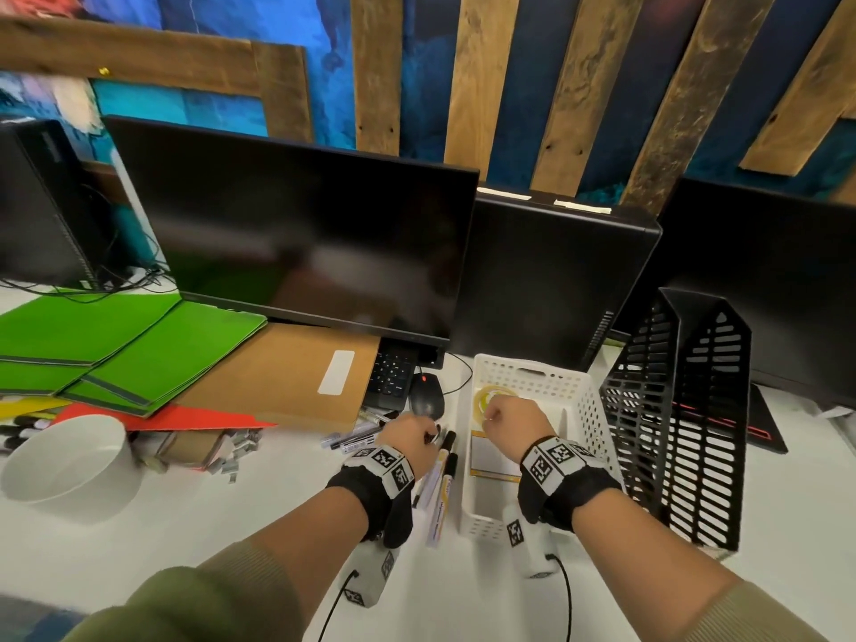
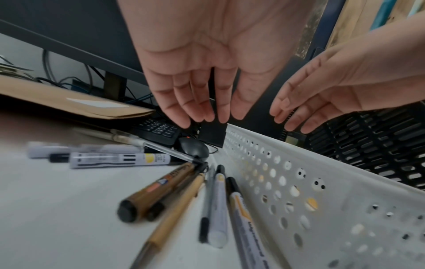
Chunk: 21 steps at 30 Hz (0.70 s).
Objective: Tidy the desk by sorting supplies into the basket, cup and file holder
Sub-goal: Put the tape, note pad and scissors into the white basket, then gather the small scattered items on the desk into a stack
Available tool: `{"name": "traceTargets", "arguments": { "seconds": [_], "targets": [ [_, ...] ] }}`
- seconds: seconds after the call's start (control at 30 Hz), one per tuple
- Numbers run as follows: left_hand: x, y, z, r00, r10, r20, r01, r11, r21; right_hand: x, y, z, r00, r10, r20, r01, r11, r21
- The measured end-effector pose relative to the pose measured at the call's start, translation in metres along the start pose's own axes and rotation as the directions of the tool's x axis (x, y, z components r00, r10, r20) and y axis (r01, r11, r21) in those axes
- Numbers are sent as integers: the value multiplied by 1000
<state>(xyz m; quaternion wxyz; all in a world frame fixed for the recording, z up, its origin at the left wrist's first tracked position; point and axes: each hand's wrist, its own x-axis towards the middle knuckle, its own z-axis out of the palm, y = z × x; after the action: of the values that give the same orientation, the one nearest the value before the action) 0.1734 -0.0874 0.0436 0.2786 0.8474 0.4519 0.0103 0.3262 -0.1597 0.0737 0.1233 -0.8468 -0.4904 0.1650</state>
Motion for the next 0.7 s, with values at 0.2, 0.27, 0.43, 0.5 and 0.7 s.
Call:
{"name": "traceTargets", "arguments": {
  "seconds": [0.2, 0.27, 0.43, 0.5, 0.7],
  "targets": [
    [-18, -44, -12, 997, -54, -57, 53, 998, -35, -10, -40, 17, 989, -134, -62, 142, 979, 146],
    [-24, -61, -17, 994, -83, -76, 81, 996, -35, -14, -59, 26, 982, -184, -50, 189, 971, 147],
    [-41, -108, -33, 985, -147, -86, 145, 989, -23, -23, -102, 56, 979, -201, 22, 195, 967, 163],
    [-48, -127, -37, 979, -188, -74, 186, 982, -33, -28, -116, 67, 976, -209, 56, 197, 966, 166],
    [-68, -184, -52, 958, -276, -74, 274, 961, -37, -32, -158, 103, 962, -208, 177, 185, 973, 139]
  ]
}}
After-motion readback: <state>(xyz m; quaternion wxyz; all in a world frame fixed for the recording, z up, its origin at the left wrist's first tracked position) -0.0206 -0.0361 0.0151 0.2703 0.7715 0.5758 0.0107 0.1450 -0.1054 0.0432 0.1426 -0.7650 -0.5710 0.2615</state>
